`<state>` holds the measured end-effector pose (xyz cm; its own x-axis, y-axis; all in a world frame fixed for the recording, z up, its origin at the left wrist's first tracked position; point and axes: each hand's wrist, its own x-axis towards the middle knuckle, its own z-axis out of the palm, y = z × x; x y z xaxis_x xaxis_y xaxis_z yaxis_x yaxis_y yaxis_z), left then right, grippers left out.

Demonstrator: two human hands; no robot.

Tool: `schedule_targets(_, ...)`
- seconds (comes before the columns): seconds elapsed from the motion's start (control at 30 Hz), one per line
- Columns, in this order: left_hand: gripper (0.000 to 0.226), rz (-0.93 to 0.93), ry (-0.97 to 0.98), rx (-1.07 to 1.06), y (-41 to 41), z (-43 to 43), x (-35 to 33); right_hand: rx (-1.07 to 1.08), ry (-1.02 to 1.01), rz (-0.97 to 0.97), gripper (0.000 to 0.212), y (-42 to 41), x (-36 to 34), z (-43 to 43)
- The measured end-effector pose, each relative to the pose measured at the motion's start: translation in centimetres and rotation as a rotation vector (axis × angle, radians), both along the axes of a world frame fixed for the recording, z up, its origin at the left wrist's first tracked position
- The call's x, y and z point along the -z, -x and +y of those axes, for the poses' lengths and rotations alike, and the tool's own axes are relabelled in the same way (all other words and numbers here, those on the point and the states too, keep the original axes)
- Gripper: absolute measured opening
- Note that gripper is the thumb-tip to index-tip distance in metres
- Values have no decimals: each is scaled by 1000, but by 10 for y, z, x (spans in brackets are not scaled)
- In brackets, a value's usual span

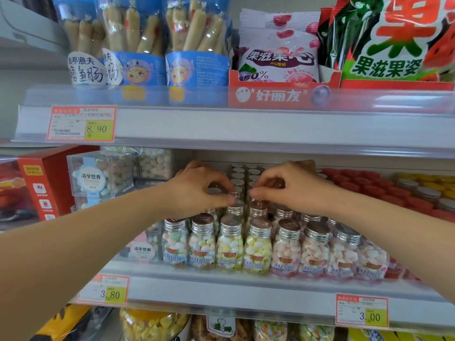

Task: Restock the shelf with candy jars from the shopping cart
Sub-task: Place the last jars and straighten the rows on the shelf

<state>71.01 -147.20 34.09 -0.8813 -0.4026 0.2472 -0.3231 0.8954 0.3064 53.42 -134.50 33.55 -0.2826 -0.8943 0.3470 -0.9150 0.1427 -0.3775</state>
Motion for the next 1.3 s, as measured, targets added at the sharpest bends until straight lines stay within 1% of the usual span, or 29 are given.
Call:
schedule_targets(0.07, 24, 95, 5, -23, 2, 0, -1, 65, 89, 41, 24, 6, -1, -1)
schedule_targets(0.1, 26, 112, 22, -60, 4, 0, -2, 96, 107, 71, 17, 7, -2, -1)
schedule_targets(0.13, 29, 105, 54, -103, 6, 0, -3, 121, 101, 98, 15, 9, -2, -2)
schedule_targets(0.23, 36, 50, 150, -197, 14, -4, -2, 140, 1, 130, 19, 11, 0, -7)
schedule_targets(0.33, 33, -31, 181, -204, 21, -6, 0, 113, -51, 97, 22, 11, 3, -16)
schedule_targets(0.43, 29, -28, 151, -174, 24, -6, 2, 113, -65, 108, 25, 11, 4, -23)
schedule_targets(0.57, 25, 16, 67, -134, 31, -12, 6, 59, -86, 105, 21, 17, 3, -25)
schedule_targets(0.73, 29, 4, 62, -100, 42, -19, 10, 9, -81, 66, 25, 21, 3, -25)
schedule_targets(0.83, 25, 25, 92, -88, 46, -24, 13, -3, -73, 41, 29, 21, 5, -24)
schedule_targets(0.93, 21, 49, 46, -62, 45, -30, 14, -8, -76, 34, 32, 22, 4, -21)
schedule_targets(1.03, 19, 57, 1, -38, 45, -31, 15, -17, -67, 30, 39, 23, 4, -20)
schedule_targets(1.17, 17, 65, -4, -36, 45, -30, 15, -20, -17, 49, 23, 23, 8, -21)
schedule_targets(1.3, 19, 72, -65, -38, 45, -29, 15, -15, -24, 16, 25, 23, 6, -20)
